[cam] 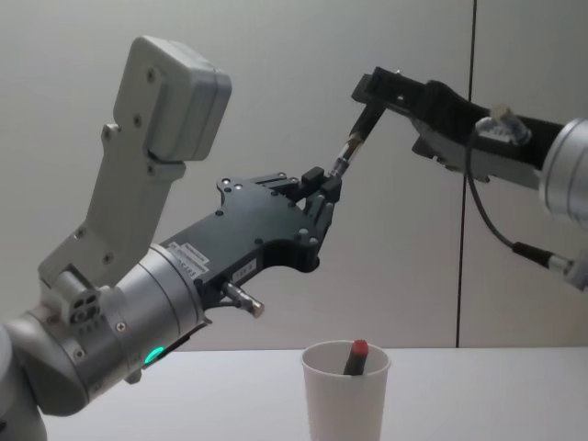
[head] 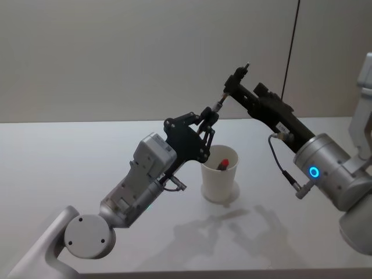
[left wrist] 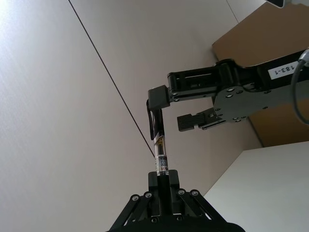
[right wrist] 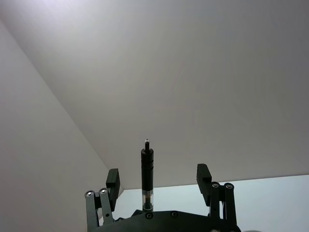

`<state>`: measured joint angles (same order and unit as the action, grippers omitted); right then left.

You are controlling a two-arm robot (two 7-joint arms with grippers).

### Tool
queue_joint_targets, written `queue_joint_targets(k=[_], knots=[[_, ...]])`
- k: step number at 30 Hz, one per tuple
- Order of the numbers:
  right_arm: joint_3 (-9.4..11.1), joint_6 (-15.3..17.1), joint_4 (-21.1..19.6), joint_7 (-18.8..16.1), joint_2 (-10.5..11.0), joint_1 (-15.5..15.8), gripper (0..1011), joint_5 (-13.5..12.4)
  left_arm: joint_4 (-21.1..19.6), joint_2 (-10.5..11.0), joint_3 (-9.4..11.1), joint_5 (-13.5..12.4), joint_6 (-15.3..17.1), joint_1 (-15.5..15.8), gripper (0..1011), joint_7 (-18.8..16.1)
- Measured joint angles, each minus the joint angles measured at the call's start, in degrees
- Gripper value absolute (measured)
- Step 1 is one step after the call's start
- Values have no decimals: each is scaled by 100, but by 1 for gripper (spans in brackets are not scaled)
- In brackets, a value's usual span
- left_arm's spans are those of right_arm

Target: Place the pen into the pen holder.

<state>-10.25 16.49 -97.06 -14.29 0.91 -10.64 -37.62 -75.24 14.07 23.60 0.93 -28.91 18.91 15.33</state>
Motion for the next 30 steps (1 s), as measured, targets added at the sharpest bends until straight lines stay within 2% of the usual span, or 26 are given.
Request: queue_joint_targets(k=[4, 10, 11, 13, 14, 18, 19, 22, 23, 30], knots=[[-30, 12, 74, 52, -33, -78, 1002, 35, 0, 0, 0, 0, 0, 0, 135, 0], [-63, 15, 152, 75, -65, -155, 907, 64, 0, 0, 0, 0, 0, 0, 135, 0], [-73, 13, 174, 77, -73, -176, 850, 68, 0, 0, 0, 0, 0, 0, 135, 0], [-80, 8, 189, 78, -81, -192, 814, 69, 0, 0, 0, 0, 0, 0, 135, 0], [-89, 1, 203, 79, -86, -206, 761, 69, 0, 0, 0, 0, 0, 0, 135, 0], [-106, -18, 221, 81, -99, -237, 650, 59, 0, 0, 0, 0, 0, 0, 135, 0], [-109, -20, 222, 81, -101, -241, 650, 57, 0, 0, 0, 0, 0, 0, 135, 0], [-125, -34, 224, 85, -108, -260, 505, 31, 0, 0, 0, 0, 0, 0, 135, 0], [-128, -36, 225, 85, -108, -264, 505, 27, 0, 1, 0, 0, 0, 0, 135, 0], [-146, -54, 214, 98, -111, -288, 259, -23, 0, 0, 0, 0, 0, 0, 135, 0]])
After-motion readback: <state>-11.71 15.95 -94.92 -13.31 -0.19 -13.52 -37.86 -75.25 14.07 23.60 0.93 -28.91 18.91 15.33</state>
